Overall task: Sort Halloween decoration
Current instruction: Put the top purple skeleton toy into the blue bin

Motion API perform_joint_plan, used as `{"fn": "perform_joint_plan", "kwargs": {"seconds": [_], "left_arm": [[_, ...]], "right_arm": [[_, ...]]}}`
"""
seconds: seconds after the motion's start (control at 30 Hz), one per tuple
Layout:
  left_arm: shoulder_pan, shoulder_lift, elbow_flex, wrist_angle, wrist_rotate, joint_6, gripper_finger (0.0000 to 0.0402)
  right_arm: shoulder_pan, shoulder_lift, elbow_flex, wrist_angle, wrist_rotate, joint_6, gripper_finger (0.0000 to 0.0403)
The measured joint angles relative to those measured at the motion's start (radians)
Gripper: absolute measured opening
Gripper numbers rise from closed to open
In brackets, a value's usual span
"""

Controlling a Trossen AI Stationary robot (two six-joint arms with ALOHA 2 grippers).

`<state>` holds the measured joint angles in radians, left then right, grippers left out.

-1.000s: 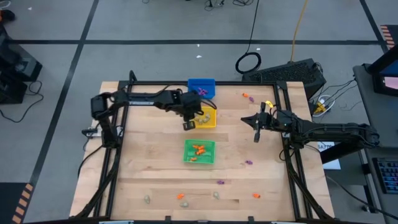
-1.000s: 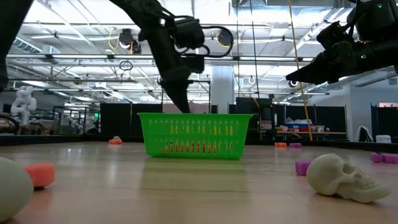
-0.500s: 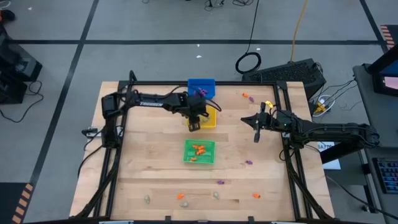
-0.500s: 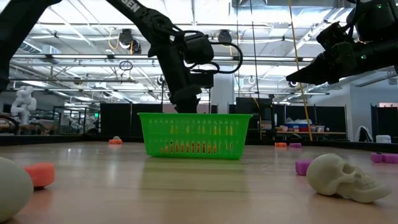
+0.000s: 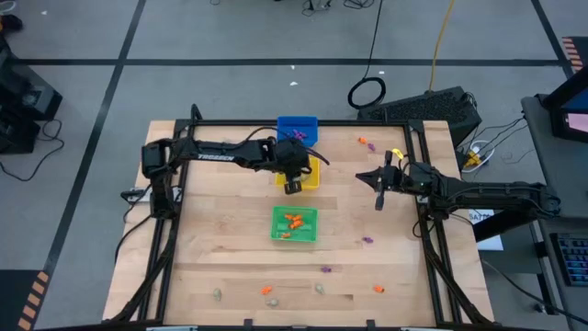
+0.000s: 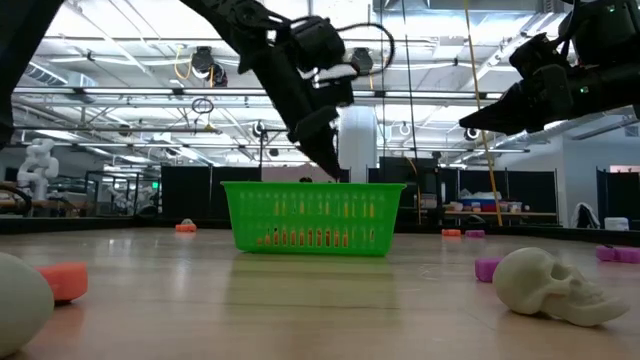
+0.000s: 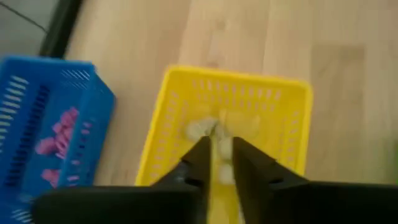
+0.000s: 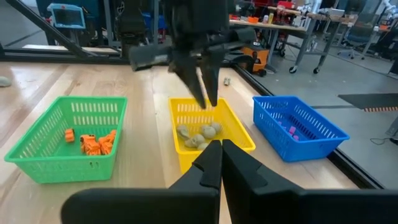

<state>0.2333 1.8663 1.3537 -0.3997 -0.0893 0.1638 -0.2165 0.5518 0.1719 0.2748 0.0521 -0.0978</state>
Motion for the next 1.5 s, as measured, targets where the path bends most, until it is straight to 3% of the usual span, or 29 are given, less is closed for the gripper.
{"fn": "perform_joint_plan", "kwargs": {"seconds": [0.1, 0.27, 0.4, 0.7, 0.93, 1.1, 1.3, 1.5], "left_arm": [[0.001, -0.057, -0.07, 0.125, 0.024, -0.004, 0.0009], [0.008, -0.165, -0.259, 0.361, 0.033, -0.05, 0.0011], [0.006, -0.269, -0.416, 0.512, 0.033, -0.069, 0.0006], [0.006, -0.487, -0.747, 0.754, 0.032, -0.107, 0.0], [0.006, -0.605, -0.919, 0.852, 0.028, -0.108, 0.0], [0.006, -0.659, -0.994, 0.927, 0.027, -0.107, 0.0], [0.006, -0.676, -1.028, 0.941, 0.027, -0.106, 0.0], [0.006, -0.676, -1.029, 0.945, 0.028, -0.106, 0.0]], "right_arm": [[0.0, 0.0, 0.0, 0.006, -0.001, 0.001, 0.0], [0.0, 0.004, 0.0, 0.032, 0.007, 0.035, 0.0], [-0.001, 0.02, 0.012, 0.05, 0.161, 0.094, 0.0], [-0.046, 0.214, 0.221, -0.251, 0.372, 0.22, 0.0], [-0.187, 0.436, 0.454, -0.6, 0.366, 0.297, 0.0004], [-0.303, 0.562, 0.541, -0.775, 0.298, 0.325, 0.0037], [-0.436, 0.674, 0.544, -0.791, 0.157, 0.342, 0.0098], [-0.545, 0.786, 0.544, -0.721, 0.154, 0.292, 0.0144]]}}
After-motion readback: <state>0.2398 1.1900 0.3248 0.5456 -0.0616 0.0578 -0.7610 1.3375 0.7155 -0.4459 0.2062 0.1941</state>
